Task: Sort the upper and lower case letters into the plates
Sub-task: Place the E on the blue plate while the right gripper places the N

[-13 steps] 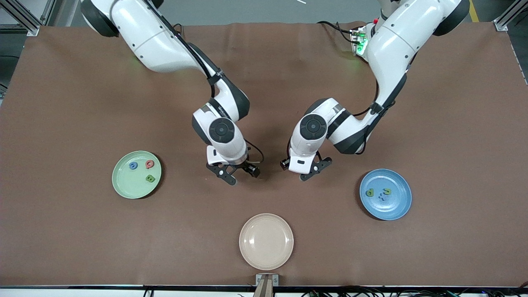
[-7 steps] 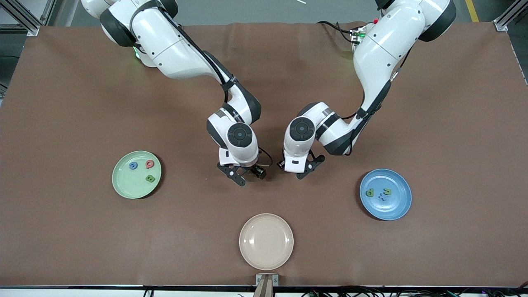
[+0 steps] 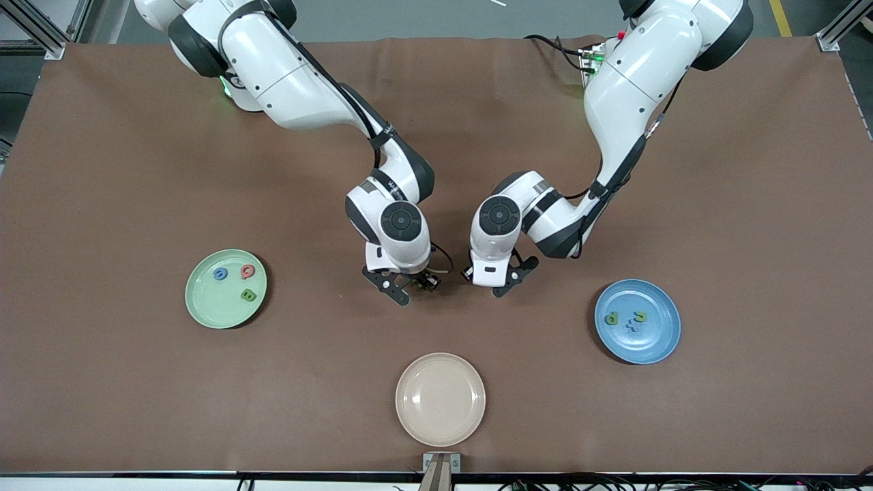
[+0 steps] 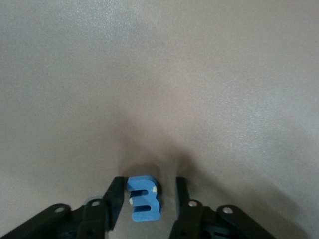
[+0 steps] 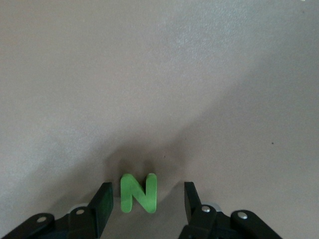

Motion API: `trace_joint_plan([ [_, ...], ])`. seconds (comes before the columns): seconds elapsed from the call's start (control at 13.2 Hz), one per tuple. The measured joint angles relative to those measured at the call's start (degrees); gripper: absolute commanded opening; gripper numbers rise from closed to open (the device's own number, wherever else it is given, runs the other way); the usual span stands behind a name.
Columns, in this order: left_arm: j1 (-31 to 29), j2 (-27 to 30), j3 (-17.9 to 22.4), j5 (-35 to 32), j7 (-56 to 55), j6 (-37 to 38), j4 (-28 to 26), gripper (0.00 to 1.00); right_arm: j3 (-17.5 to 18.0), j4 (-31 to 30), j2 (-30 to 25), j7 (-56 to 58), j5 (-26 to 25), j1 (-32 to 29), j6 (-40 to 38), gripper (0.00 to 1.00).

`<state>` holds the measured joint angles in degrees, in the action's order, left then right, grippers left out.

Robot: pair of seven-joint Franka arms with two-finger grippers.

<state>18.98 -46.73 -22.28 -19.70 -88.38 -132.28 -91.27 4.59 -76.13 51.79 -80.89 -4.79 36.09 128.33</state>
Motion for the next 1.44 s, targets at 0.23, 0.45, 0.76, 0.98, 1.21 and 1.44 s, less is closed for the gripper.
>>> trace_joint_plan([
  [0.23,-0.4,0.1,0.2,0.0,0.0,0.2,0.6,0.0,0.0,0.0,0.2,-0.2,0.0,0.4,0.5,0.47],
  [0.45,-3.7,1.9,0.1,-0.4,2.1,1.6,2.3,0.0,0.0,0.0,0.7,-0.3,0.0,0.7,0.8,0.37],
  [0.76,-5.6,6.1,0.2,-0.5,9.6,7.4,5.9,0.0,-0.3,0.3,0.7,-0.2,0.0,0.7,0.9,0.0],
  [0.98,-8.8,8.8,0.3,-0.5,18.6,9.9,7.0,0.0,-1.1,1.5,0.1,6.1,-0.1,-1.7,-3.1,0.0],
  [1.21,-12.5,9.4,0.3,-0.5,25.0,10.2,7.0,0.0,-1.1,1.5,-4.2,19.7,0.0,-8.6,-10.0,0.0],
  [1.44,-15.4,9.5,0.4,-0.5,31.9,10.2,7.0,0.0,-1.1,-6.2,-11.9,35.5,0.1,-16.9,-11.4,0.0],
])
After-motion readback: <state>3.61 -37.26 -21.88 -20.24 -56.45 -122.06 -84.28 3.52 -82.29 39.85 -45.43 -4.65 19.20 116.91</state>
